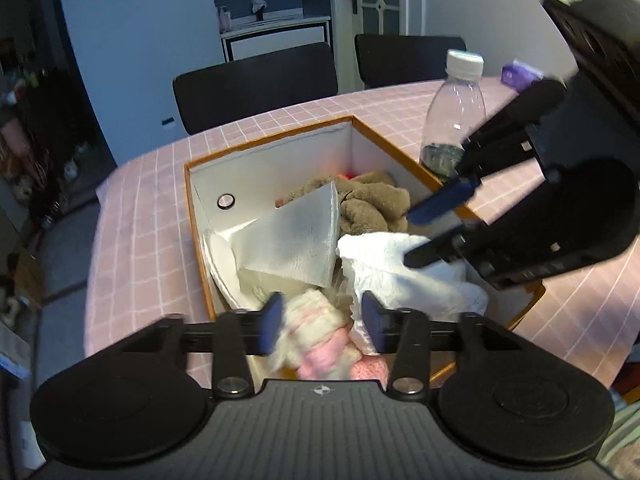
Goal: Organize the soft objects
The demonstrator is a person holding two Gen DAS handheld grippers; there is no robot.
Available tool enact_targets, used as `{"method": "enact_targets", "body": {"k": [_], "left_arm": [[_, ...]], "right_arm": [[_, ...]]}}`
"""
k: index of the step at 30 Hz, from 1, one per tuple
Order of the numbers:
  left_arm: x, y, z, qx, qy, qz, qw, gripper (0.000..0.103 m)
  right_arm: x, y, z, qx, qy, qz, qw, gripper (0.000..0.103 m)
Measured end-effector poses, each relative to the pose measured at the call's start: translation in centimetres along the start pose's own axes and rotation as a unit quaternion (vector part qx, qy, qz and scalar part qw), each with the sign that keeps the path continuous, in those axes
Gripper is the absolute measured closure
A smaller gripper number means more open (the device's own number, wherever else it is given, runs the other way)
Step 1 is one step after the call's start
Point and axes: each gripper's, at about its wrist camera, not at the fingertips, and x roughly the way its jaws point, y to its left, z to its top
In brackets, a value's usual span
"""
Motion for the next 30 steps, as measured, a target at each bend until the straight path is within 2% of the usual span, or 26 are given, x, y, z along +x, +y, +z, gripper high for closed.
{"method": "enact_targets", "body": {"k": [1,3,7,15,18,22,25,28,30], "left_arm": [[0.5,-0.4,0.0,0.012,0.01,0.008,0.9998,0.069],[1.7,-1.2,-0.2,0.032,0.032,0.018,0.9988,0.072],[3.5,-1.1,-0.8,0.029,0.059,0.012,0.9978,0.079],[4.6,-0.4,-0.9,0.003,0.075,0.009,0.9971,0.079],[4.3,-0.3,-0.9,-0.009,0.072,0.007,0.9974,0.079],[2.2,-0.5,-0.6,-0.026,0.028,0.009,0.9992,0.079],[-0.5,-1.3,-0.4,-0.028,-0.036,0.013,0.9989,0.079],[-3.4,-2.9,-0.1,-0.027,-0.111,0.012,0.9934,0.079],[-5.2,-4.2,0.1,-0.025,-0.16,0.012,0.9867,0.077]], "right_arm": [[0.4,0.0,0.1,-0.001,0.006,-0.001,1.0,0.076],[1.6,0.3,0.1,-0.003,0.021,0.005,1.0,0.085],[4.0,1.0,-0.1,-0.01,0.05,0.006,0.999,0.087],[6.5,1.0,0.0,0.0,0.082,-0.002,0.997,0.089],[6.3,1.2,0.0,-0.005,0.077,-0.008,0.997,0.089],[2.9,1.3,0.1,0.009,0.03,-0.01,0.999,0.089],[-1.7,1.6,-0.4,0.027,-0.03,-0.023,0.999,0.088],[-6.5,2.0,-1.9,0.048,-0.084,-0.044,0.994,0.088],[-9.4,2.3,-3.5,0.063,-0.114,-0.062,0.99,0.086]]}}
